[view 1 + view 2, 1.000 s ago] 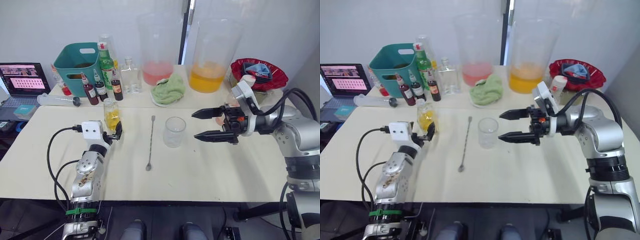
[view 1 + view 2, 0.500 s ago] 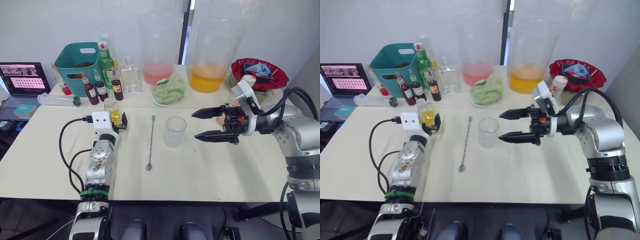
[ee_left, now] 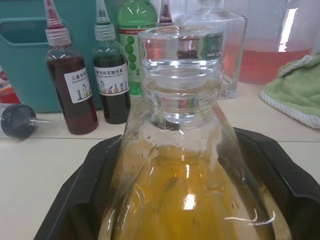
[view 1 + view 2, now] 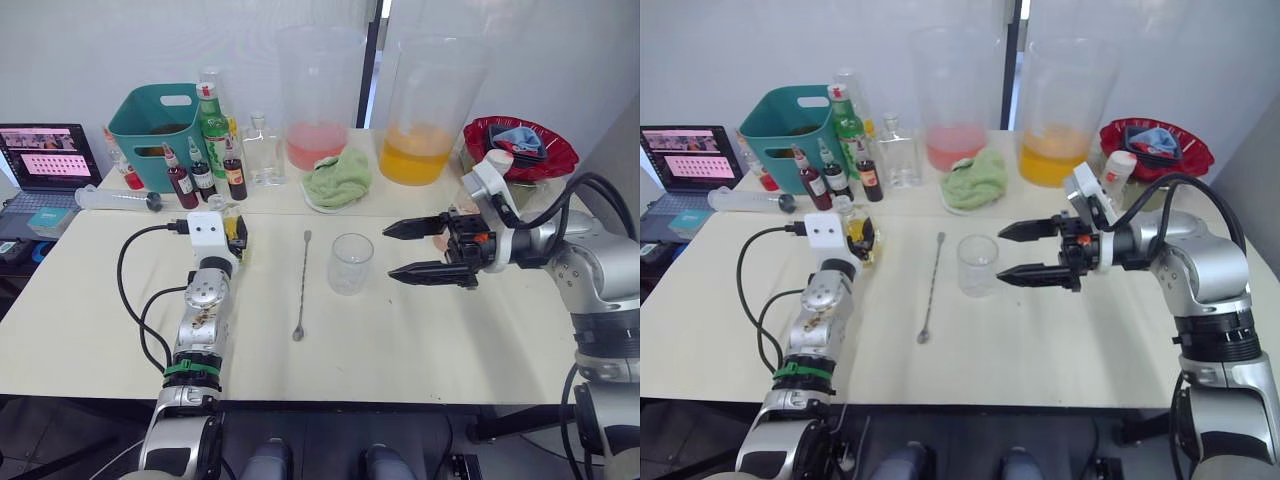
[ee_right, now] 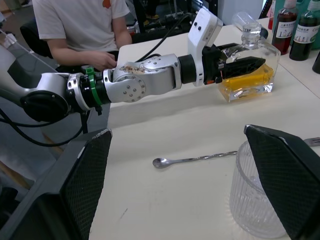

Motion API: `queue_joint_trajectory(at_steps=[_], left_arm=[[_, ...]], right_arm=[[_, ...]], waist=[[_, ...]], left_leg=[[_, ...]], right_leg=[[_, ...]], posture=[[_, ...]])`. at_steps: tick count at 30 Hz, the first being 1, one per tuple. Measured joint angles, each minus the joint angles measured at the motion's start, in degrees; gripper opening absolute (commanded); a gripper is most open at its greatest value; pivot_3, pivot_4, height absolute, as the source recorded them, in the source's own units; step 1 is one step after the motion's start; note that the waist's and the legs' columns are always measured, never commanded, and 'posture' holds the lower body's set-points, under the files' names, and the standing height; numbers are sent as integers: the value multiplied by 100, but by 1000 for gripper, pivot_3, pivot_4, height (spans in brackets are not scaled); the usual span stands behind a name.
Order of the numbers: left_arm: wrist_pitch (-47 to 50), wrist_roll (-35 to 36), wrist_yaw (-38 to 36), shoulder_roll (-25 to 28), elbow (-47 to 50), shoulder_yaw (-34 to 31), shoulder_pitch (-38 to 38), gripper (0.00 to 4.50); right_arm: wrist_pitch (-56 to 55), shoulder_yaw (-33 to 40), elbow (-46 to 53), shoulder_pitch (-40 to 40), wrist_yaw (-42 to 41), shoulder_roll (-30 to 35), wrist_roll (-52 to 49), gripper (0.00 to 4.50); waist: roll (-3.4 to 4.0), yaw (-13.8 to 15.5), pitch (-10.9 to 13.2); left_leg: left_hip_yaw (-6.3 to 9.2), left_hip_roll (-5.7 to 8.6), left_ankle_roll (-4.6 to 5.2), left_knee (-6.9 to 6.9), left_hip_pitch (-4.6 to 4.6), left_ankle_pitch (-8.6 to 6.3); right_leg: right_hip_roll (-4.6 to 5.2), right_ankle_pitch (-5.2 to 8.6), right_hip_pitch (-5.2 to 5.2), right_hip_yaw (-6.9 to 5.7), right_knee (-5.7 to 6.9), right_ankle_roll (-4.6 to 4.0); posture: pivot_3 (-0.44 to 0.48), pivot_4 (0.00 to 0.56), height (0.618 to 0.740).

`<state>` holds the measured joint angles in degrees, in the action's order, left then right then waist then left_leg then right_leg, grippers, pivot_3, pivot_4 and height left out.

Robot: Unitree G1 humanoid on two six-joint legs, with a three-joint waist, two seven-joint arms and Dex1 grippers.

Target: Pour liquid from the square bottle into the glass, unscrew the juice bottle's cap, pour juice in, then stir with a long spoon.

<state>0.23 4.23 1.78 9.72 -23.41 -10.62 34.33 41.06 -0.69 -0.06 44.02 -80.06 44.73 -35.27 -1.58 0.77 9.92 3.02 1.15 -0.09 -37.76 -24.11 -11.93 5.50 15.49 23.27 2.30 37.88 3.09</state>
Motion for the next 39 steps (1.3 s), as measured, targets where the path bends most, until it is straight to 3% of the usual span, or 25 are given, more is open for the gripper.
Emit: queue_joint_trajectory(at_steps=[8, 14, 19, 27, 34, 39], left_arm=[[20, 235, -152, 12, 401, -121, -290, 2782], [302, 593, -671, 180, 1284, -153, -725, 2782], [771, 1301, -1805, 857, 2580, -130, -1148, 2782], [2031, 2793, -4152, 2436, 4160, 110, -1944, 2782], [2576, 3314, -5139, 2860, 4538, 465, -1691, 2782], [2363, 2931, -5747, 2331, 4124, 1561, -1148, 2782]], right_arm=[[-14, -11, -70, 9, 13, 2, 21, 4500], [-48, -14, -111, 27, 25, -18, 20, 4500], [139, -13, -112, 29, -50, 3, -98, 4500], [292, 16, -54, -20, -227, 234, -218, 4500], [395, 306, 305, -465, -124, 429, -438, 4500], [721, 686, 893, -939, 228, 612, -783, 4500]], waist=[[0, -13, 0], [-8, -11, 5], [-9, -14, 5], [-7, -15, 6], [-7, -12, 5], [-7, -7, 5]], left_leg=[[0, -2, 0, 0, -7, 0], [1, -2, -1, -6, -46, 1], [3, -3, -4, -10, -82, 3], [-1, -7, -3, -10, -81, 3], [-3, -9, -2, -11, -77, 3], [-5, -7, -2, -17, -76, 4]], right_leg=[[-1, 0, 9, 1, 0, 0], [-1, -1, 54, 5, 12, -1], [0, -2, 95, 9, 20, -1], [-5, -2, 89, 4, 18, -1], [-9, -2, 84, 5, 19, -1], [-9, -2, 77, 6, 18, 0]], posture=[[0, 150, 740], [0, 150, 740], [0, 150, 740], [0, 150, 740], [0, 150, 740], [0, 150, 740]])
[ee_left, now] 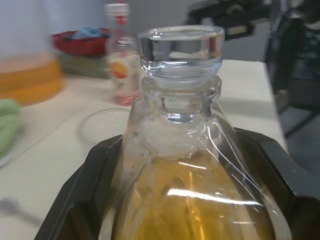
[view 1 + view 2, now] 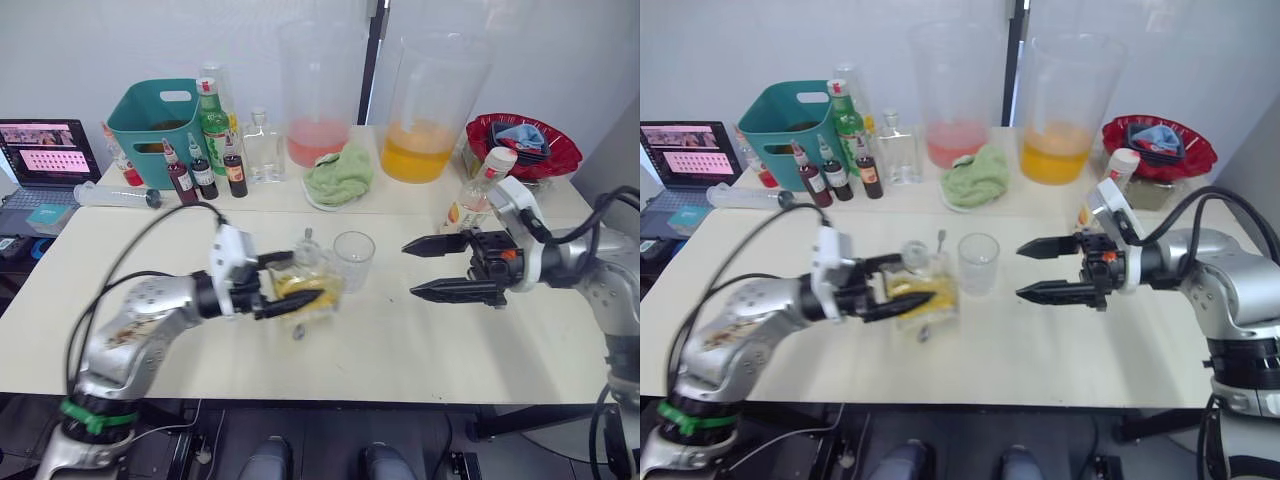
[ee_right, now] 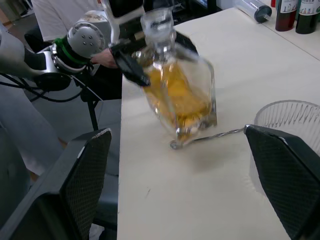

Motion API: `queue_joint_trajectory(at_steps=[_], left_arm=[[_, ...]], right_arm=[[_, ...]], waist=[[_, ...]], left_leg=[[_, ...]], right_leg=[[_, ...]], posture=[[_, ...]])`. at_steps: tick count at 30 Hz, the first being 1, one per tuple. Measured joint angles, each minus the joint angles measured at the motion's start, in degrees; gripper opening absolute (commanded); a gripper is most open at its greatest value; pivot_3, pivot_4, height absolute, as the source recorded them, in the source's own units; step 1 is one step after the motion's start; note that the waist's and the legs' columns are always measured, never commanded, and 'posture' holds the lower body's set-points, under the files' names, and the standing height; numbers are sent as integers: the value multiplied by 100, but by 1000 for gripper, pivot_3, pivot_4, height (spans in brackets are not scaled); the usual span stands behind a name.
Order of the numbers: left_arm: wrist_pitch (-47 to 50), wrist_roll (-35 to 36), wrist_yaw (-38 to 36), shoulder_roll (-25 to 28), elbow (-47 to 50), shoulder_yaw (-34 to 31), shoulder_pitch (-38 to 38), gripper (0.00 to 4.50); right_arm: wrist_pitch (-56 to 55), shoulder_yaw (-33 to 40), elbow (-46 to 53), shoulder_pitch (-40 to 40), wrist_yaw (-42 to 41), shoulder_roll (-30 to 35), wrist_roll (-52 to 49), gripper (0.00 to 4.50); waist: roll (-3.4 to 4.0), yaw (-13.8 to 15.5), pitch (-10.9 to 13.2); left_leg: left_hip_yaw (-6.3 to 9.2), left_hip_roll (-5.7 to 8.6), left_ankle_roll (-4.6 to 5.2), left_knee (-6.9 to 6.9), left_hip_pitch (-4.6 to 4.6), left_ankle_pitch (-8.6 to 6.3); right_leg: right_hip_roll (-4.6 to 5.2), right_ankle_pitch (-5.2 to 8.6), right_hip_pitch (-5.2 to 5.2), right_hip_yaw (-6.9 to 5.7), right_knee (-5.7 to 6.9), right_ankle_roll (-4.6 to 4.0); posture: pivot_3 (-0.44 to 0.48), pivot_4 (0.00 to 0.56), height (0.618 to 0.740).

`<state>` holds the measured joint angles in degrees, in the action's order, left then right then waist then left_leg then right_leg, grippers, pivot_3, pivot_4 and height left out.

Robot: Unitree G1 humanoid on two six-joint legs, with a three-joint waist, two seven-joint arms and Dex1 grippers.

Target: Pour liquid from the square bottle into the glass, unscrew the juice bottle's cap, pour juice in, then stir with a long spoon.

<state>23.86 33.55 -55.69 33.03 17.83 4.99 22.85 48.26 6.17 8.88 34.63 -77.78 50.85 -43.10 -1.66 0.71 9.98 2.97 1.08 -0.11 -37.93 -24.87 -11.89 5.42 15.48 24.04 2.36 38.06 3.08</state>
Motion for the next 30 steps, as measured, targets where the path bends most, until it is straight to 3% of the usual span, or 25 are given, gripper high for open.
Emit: queue_joint_trajectory(at_steps=[9, 16, 22, 24, 26, 30], left_arm=[[-733, -567, -769, -903, -1285, 777, 698, 2782], [-1580, -1155, -1490, -1042, -2368, 1073, 710, 2782], [-1995, -1239, -1774, -1085, -2624, 1069, 713, 2782], [-1975, -1245, -1791, -1074, -2619, 1068, 713, 3814], [-1923, -1247, -1820, -990, -2573, 1059, 710, 4417], [-1557, -1262, -1657, -787, -2117, 980, 700, 4468]], right_arm=[[447, 850, 787, -777, 691, 309, -571, 4500], [618, 1275, 1165, -1144, 1099, 446, -949, 4500], [688, 1369, 1256, -1175, 1273, 556, -1215, 4500], [687, 1367, 1262, -1246, 1297, 571, -1223, 4500], [678, 1319, 1259, -1258, 1308, 571, -1222, 4500], [612, 1135, 1227, -1099, 1294, 569, -1221, 4500]], waist=[[2, -18, -1], [3, -17, -2], [3, -13, -2], [3, -13, -2], [3, -19, -2], [3, -27, -2]], left_leg=[[-3, -4, 2, 0, 5, 0], [-5, -3, 3, -2, 6, 1], [-3, -3, 3, -2, 12, 1], [-3, -3, 4, -2, 17, 0], [-3, -4, 4, -2, 21, 0], [-2, -5, 4, -2, 28, 0]], right_leg=[[-5, 0, -2, 3, 3, 0], [-3, 0, -3, 5, 3, 0], [-3, 0, -12, 4, 1, 0], [-3, 0, -18, 3, 1, 0], [-4, 0, -20, 4, 2, 0], [-5, 1, -27, 4, 2, 1]], posture=[[0, 150, 740], [0, 150, 740], [0, 150, 740], [0, 150, 740], [0, 150, 740], [0, 150, 740]])
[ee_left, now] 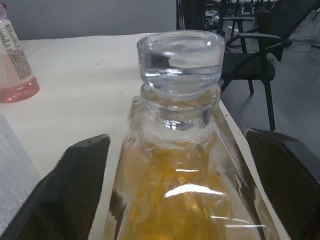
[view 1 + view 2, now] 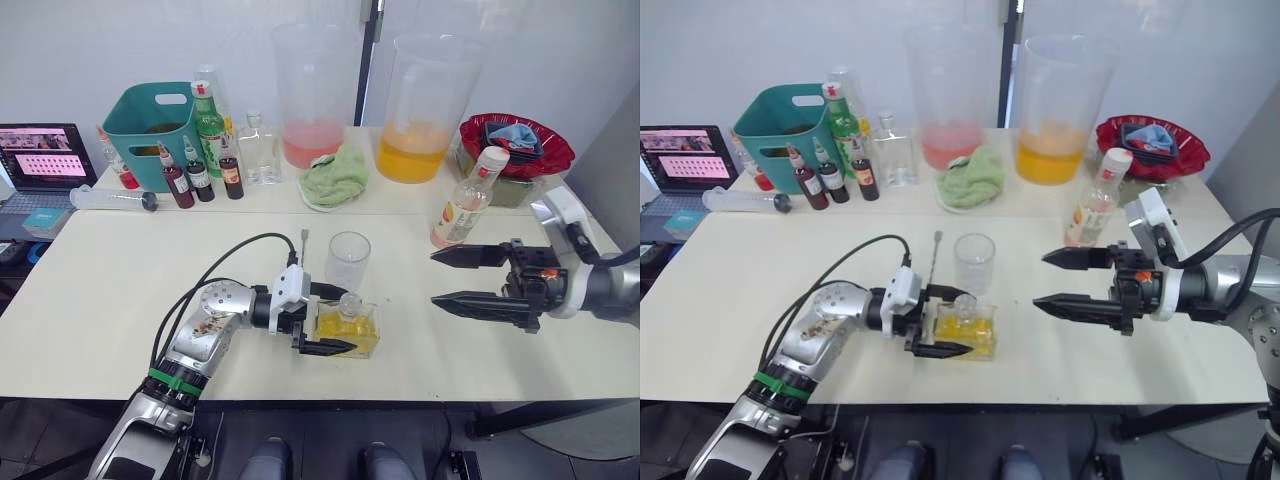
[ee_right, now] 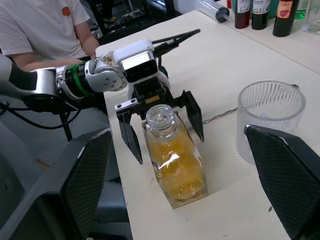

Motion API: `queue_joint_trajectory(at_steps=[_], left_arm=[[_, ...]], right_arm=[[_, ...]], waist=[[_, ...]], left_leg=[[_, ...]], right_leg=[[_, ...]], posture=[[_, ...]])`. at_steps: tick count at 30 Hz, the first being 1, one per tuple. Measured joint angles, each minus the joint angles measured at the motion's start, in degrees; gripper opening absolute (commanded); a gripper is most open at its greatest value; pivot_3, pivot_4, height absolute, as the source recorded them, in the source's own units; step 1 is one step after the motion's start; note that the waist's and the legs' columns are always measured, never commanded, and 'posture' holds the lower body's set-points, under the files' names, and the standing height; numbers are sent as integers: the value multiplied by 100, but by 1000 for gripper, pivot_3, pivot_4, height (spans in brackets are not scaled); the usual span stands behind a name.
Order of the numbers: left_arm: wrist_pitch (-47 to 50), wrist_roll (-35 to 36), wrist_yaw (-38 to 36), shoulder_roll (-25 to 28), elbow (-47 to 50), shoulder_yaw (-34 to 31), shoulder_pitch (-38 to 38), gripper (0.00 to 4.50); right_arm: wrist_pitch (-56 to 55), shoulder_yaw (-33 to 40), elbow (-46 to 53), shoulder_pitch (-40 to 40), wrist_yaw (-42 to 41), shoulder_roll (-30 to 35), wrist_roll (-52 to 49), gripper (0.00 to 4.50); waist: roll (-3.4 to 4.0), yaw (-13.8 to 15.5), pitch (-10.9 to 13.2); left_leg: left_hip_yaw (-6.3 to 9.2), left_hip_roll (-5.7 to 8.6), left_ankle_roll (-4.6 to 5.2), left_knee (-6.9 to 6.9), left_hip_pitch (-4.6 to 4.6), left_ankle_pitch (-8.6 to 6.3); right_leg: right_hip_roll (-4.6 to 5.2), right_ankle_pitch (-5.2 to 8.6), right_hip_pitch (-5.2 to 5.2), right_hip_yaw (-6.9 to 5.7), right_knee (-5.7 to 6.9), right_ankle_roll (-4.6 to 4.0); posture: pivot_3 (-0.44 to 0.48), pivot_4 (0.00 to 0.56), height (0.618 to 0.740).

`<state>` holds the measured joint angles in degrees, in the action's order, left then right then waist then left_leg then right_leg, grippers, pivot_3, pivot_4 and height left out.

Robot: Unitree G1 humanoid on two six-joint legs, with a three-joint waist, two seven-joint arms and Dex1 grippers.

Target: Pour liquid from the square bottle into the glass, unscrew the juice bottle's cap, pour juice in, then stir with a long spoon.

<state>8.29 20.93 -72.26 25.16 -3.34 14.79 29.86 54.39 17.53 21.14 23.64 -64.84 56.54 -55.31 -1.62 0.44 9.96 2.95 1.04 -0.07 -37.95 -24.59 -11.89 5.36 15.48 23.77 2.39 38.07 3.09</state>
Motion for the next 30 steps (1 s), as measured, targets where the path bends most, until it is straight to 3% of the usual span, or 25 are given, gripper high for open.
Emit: queue_joint_trajectory(at_steps=[8, 18, 24, 30], left_arm=[[1056, -63, 564, 449, 1131, -34, -163, 4468], [1187, -317, 870, 397, 1239, 158, -162, 4468], [1183, -380, 845, 341, 1156, 202, -147, 2796], [1000, -458, 735, 337, 965, 273, -31, 2767]], right_arm=[[-135, -343, -49, 219, -29, -108, 22, 4500], [-503, -834, -8, 268, 53, -306, 450, 4500], [-618, -975, 133, 295, 136, -370, 520, 4500], [-1152, -1618, 353, 485, 235, -888, 1050, 4500]], waist=[[0, 9, 0], [0, 10, 0], [1, 12, 0], [1, 21, -1]], left_leg=[[6, -1, 7, 0, 44, -4], [6, 0, 7, 0, 44, -4], [6, 0, 7, 0, 45, -4], [7, 1, 6, 0, 47, -4]], right_leg=[[-1, 3, -57, -5, -20, 5], [0, 3, -57, -4, -17, 5], [0, 3, -58, -5, -18, 5], [0, 3, -61, -6, -18, 5]], posture=[[0, 150, 740], [0, 150, 740], [0, 150, 740], [0, 150, 740]])
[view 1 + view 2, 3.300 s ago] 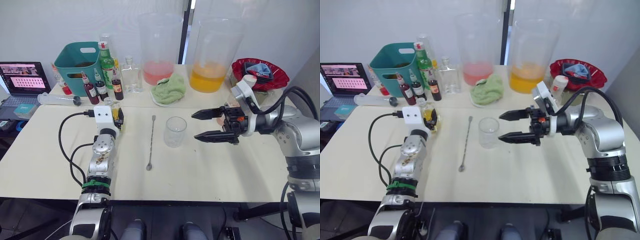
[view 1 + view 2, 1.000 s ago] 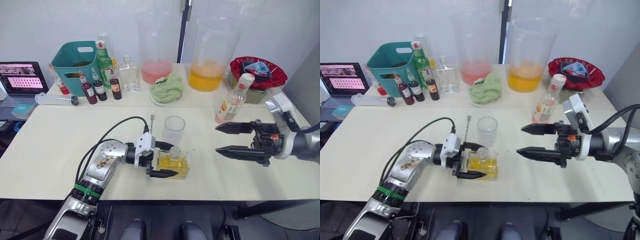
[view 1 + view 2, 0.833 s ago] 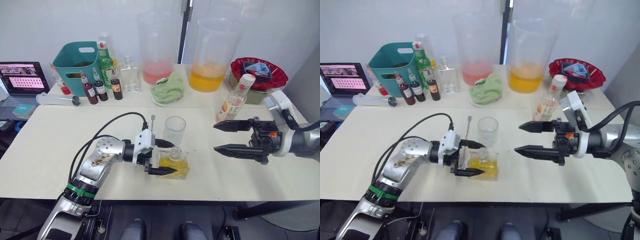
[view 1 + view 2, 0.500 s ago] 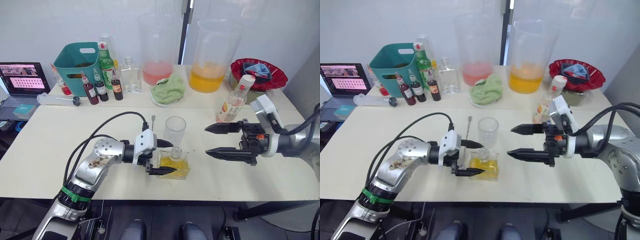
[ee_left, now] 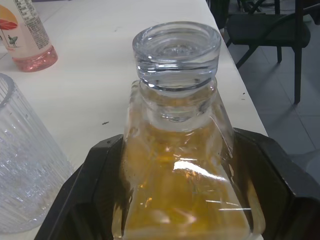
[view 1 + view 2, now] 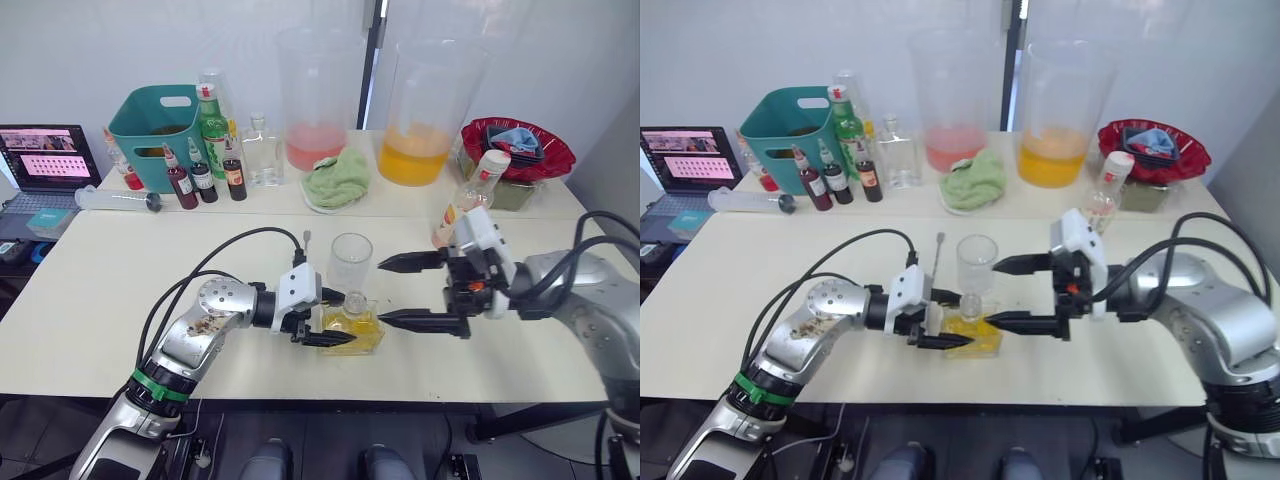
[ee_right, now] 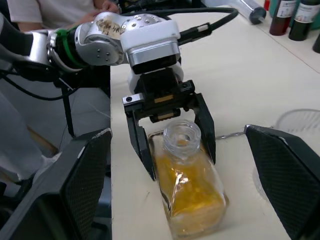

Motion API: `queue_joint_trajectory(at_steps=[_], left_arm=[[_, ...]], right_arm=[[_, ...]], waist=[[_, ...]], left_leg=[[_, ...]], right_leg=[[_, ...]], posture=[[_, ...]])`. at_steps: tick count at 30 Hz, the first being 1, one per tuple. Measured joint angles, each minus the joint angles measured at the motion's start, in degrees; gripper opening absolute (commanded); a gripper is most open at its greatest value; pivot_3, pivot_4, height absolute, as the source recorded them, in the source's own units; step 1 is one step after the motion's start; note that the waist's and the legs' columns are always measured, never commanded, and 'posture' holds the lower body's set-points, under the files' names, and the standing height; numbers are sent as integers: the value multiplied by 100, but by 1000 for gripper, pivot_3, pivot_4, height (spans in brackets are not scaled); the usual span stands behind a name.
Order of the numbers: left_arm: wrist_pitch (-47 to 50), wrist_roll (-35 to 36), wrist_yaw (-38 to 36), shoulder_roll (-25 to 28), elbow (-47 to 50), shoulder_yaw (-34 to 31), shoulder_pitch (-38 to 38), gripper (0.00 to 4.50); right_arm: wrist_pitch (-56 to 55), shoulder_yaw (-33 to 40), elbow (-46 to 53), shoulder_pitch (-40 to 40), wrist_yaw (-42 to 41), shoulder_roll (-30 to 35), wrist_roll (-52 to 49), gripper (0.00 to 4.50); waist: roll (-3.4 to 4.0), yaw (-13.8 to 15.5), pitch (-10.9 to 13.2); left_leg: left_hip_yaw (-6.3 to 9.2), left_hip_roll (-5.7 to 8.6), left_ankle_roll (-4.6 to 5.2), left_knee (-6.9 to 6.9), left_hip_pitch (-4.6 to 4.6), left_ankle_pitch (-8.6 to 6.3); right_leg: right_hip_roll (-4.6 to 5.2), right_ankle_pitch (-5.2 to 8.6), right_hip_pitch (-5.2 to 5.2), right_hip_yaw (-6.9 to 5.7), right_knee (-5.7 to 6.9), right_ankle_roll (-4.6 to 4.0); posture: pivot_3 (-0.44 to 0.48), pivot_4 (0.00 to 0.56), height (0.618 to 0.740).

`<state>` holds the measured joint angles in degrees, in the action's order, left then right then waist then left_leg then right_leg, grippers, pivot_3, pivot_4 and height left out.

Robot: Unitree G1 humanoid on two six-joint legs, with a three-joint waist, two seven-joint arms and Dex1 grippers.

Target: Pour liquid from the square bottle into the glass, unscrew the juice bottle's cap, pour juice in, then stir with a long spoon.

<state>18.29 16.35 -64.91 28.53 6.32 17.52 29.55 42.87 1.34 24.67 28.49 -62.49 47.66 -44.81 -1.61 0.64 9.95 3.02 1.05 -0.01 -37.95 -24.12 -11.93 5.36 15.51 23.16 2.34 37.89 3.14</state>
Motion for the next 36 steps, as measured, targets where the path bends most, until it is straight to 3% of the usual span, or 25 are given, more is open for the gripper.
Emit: queue_joint_trajectory(at_steps=[15, 18, 24, 26, 36], left_arm=[[55, -26, -131, 31, -41, 40, 126, 2767], [64, -26, -144, 38, -42, 39, 135, 2767], [39, -33, -176, 71, -42, 47, 136, 2767], [42, -34, -185, 75, -41, 50, 135, 2767], [73, -26, -216, 121, -26, 58, 138, 2767]], right_arm=[[-801, -1169, -166, 198, 319, -745, 1373, 4500], [-889, -1192, -195, 129, 310, -795, 1468, 3715], [-1050, -1184, -286, -78, 305, -843, 1582, 1610], [-1108, -1172, -308, -79, 297, -865, 1605, 1099], [-1081, -1109, -340, -85, 240, -898, 1435, 1094]], waist=[[1, -14, 0], [0, -20, 0], [1, -39, 0], [1, -40, 0], [1, -57, -1]], left_leg=[[4, 1, 0, 0, 2, 0], [4, 1, 0, 0, 2, 0], [5, 0, 0, 0, 4, 0], [6, 0, 0, 0, 4, 0], [8, -1, 0, 0, 6, 0]], right_leg=[[-1, 0, 1, -1, 6, 0], [-2, 0, 2, 0, 6, 0], [-3, 0, 1, 0, 7, 0], [-3, 0, 1, -1, 7, 0], [-4, 0, -1, -1, 7, 0]], posture=[[0, 150, 740], [0, 150, 740], [0, 150, 740], [0, 150, 740], [0, 150, 740]])
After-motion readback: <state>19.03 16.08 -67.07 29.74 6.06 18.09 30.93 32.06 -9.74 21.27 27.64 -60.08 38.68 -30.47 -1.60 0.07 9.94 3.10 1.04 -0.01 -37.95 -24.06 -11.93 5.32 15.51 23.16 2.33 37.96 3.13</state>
